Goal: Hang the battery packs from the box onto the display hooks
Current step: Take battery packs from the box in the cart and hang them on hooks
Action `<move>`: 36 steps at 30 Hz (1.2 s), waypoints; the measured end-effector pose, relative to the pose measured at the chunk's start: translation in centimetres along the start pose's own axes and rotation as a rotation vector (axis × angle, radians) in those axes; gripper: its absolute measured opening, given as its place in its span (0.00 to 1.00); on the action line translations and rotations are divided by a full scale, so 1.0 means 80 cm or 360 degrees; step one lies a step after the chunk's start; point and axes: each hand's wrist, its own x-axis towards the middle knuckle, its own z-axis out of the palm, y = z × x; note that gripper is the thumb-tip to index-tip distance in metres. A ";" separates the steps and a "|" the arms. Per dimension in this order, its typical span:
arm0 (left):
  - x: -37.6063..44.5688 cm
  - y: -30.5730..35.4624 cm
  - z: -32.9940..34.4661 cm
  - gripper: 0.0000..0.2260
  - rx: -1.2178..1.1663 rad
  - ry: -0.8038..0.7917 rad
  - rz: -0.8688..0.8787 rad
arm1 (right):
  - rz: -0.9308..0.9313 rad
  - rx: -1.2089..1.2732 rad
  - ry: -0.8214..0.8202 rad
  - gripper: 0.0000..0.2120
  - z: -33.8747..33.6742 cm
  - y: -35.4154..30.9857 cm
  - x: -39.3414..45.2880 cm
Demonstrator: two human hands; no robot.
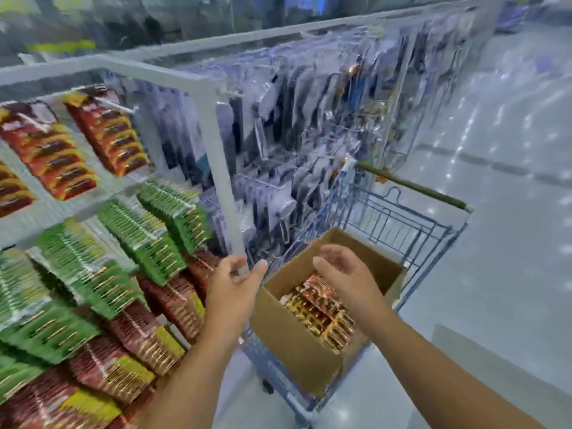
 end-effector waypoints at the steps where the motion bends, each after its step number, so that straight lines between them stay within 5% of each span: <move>1: 0.002 0.000 0.019 0.12 0.0020 -0.0028 -0.0023 | 0.0011 -0.0026 0.0020 0.10 -0.018 0.007 0.009; 14: 0.115 -0.085 0.179 0.18 0.0228 -0.0289 -0.0358 | 0.0313 -0.0554 -0.0073 0.11 -0.108 0.121 0.128; 27: 0.162 -0.208 0.295 0.27 0.0318 0.0294 -0.0873 | 0.0541 -0.1101 -0.1194 0.16 -0.110 0.305 0.269; 36: 0.174 -0.273 0.378 0.29 0.0682 0.0583 -0.1318 | -0.0226 -0.1878 -0.2093 0.29 -0.093 0.392 0.312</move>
